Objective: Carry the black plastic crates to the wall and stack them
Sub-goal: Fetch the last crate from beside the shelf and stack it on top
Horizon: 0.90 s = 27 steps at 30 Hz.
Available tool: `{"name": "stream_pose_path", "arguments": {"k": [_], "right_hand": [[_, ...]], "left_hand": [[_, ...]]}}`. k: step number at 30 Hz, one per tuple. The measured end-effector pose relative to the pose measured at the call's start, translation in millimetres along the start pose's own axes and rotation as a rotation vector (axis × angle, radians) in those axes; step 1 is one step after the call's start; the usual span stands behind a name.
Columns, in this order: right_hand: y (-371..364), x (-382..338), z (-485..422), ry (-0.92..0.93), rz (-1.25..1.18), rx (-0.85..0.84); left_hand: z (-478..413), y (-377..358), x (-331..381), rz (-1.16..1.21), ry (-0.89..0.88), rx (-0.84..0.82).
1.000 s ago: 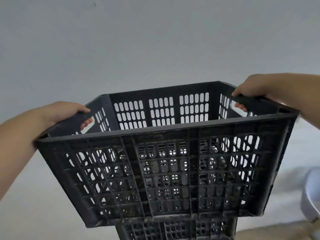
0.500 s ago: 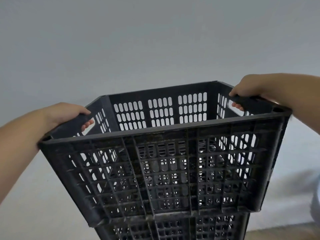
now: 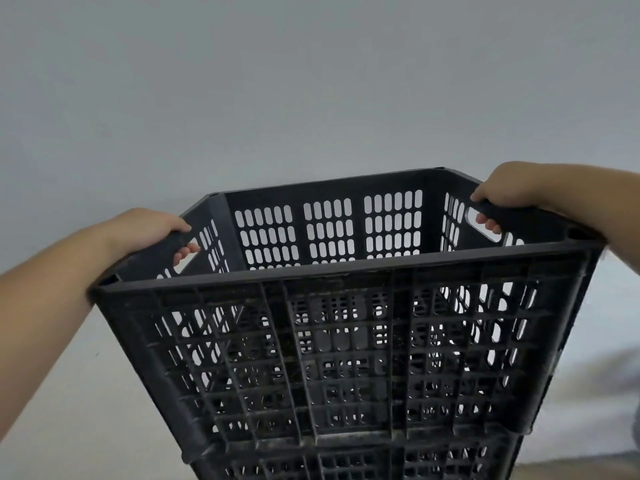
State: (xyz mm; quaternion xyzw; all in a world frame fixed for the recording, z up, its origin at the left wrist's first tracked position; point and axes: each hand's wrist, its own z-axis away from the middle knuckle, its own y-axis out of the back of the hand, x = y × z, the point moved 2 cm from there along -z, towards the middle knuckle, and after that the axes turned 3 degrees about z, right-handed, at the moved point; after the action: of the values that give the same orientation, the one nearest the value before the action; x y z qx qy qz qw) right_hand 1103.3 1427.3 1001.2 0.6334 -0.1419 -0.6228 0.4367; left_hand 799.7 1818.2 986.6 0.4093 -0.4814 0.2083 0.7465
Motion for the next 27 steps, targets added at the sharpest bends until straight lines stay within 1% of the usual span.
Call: {"name": "stream_pose_path", "arguments": {"k": [3, 6, 8, 10, 12, 15, 17, 19, 22, 24, 25, 27], "right_hand": [[2, -4, 12, 0.048, 0.092, 0.007], [10, -1, 33, 0.048, 0.064, -0.077], [16, 2, 45, 0.053, 0.040, -0.107], [17, 4, 56, 0.071, 0.079, -0.102], [15, 4, 62, 0.096, 0.184, -0.055], [7, 2, 69, 0.144, 0.452, 0.042], [3, 2, 71, 0.161, 0.580, 0.093], [0, 3, 72, 0.160, 0.635, 0.118], [0, 3, 81, 0.158, 0.627, 0.134], [4, 5, 86, 0.175, 0.571, 0.140], [6, 8, 89, 0.185, 0.510, 0.134], [10, 18, 92, 0.187, 0.310, 0.097]], "left_hand": [[3, 4, -1, -0.002, -0.027, 0.019], [7, 9, -3, 0.011, -0.062, 0.043], [12, 13, -9, 0.018, -0.070, 0.001], [23, 17, -16, 0.050, -0.039, -0.069], [35, 20, -22, 0.096, -0.009, -0.152], [51, 22, -26, 0.183, -0.005, -0.272], [60, 23, -29, 0.228, -0.021, -0.299], [68, 23, -34, 0.294, -0.032, -0.301], [82, 20, -44, 0.449, -0.033, -0.287], [91, 17, -52, 0.565, -0.027, -0.251], [95, 14, -55, 0.622, -0.024, -0.234], [103, 8, -64, 0.702, -0.042, -0.182]]}}
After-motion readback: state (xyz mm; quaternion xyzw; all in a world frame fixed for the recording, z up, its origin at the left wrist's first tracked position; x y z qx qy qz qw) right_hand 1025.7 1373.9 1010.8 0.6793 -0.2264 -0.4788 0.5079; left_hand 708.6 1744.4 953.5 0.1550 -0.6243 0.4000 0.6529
